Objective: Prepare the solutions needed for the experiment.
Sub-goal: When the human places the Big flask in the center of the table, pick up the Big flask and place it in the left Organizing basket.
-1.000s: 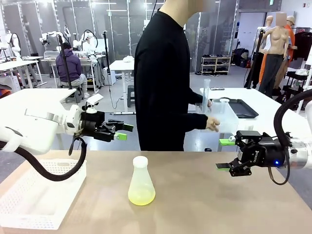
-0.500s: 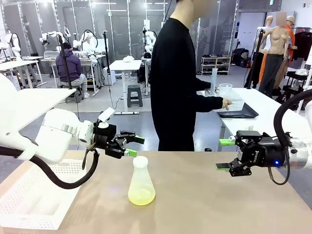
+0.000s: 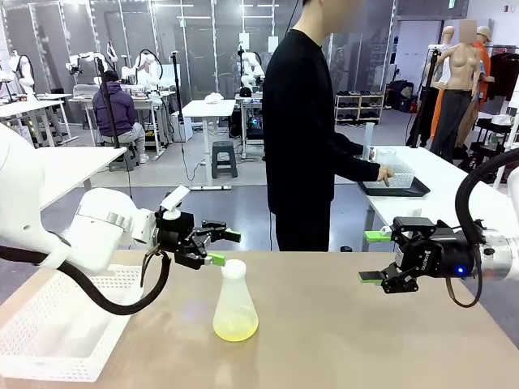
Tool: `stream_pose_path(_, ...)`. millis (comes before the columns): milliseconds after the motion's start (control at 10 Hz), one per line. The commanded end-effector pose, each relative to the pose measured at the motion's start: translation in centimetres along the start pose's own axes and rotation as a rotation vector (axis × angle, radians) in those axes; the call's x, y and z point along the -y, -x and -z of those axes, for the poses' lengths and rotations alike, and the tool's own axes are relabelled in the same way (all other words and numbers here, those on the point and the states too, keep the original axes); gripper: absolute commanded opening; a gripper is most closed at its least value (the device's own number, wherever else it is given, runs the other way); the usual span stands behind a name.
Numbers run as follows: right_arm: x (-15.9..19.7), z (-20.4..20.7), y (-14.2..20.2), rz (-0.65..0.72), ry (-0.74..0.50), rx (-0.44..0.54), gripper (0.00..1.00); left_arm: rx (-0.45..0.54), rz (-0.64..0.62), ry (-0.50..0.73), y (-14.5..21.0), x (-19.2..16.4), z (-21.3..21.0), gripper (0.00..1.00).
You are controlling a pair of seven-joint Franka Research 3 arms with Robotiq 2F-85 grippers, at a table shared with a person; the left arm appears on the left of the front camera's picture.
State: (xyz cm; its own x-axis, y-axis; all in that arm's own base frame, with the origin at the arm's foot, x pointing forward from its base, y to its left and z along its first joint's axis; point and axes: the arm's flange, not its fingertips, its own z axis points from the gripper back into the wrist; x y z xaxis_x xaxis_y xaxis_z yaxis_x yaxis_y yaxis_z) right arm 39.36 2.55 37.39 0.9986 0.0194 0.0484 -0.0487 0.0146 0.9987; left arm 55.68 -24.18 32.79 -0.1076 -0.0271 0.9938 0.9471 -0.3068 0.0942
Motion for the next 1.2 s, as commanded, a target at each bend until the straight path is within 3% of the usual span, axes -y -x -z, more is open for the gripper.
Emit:
stream_pose_path(0, -0.1, 0.0, 0.1, -0.012, -0.008, 0.002, 0.94, 0.033, -0.046, 0.086, 0.2, -0.4, -1.3, 1.00)
stream_pose_path(100, -0.1, 0.0, 0.1, -0.012, -0.008, 0.002, 0.94, 0.045, -0.069, 0.094, 0.4, -0.6, -2.0, 1.00)
stream_pose_path(600, -0.1, 0.0, 0.1, -0.012, -0.008, 0.002, 0.94, -0.094, -0.120, 0.122, 3.1, -1.9, -2.1, 1.00)
stream_pose_path(1100, -0.1, 0.0, 0.1, -0.012, -0.008, 0.002, 0.94, -0.100, -0.158, 0.194, 4.0, -1.9, 0.6, 1.00)
